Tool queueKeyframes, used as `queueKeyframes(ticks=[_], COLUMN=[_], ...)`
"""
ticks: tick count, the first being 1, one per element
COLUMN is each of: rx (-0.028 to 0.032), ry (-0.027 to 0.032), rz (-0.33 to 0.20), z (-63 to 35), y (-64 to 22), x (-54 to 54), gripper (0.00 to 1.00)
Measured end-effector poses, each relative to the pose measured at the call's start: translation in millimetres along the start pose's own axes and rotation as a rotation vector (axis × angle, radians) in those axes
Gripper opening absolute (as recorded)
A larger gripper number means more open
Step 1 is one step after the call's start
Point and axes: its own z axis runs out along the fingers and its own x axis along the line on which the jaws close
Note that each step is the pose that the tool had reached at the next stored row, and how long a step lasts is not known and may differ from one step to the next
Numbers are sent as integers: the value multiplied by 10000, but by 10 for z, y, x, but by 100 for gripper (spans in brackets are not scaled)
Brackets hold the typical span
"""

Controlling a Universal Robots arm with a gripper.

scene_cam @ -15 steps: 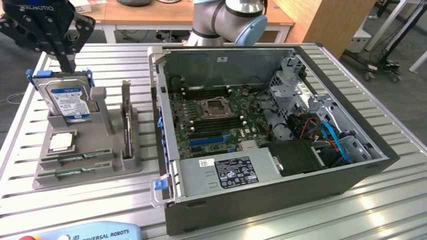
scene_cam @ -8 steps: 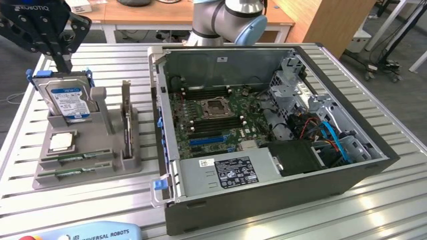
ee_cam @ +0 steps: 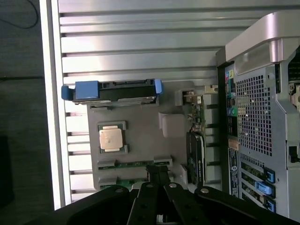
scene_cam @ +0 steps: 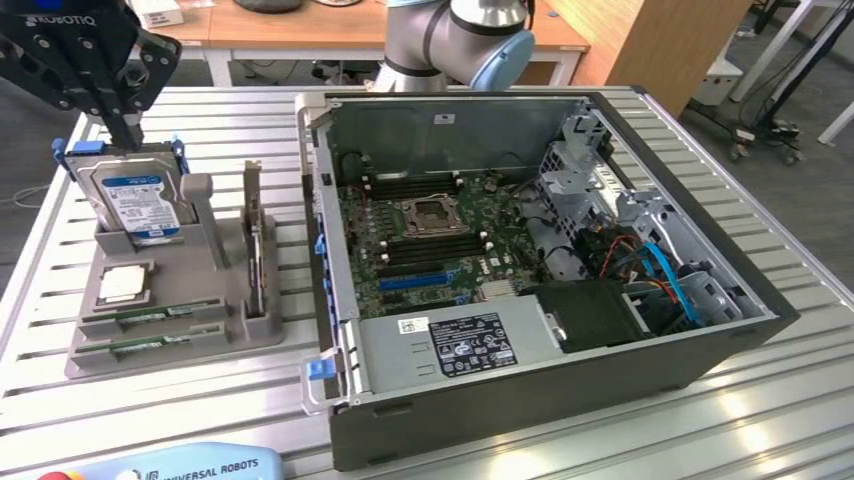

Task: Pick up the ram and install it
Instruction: 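Reach for the ram, then pick up the ram and move it above insertion slot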

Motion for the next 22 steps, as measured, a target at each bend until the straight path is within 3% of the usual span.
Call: queueKeyframes(ticks=[10,22], rx=[0,0], ry=[0,0], rz=[0,0], z=[-6,-6], y=[-137,-144], x=[-9,-9], gripper=[10,10])
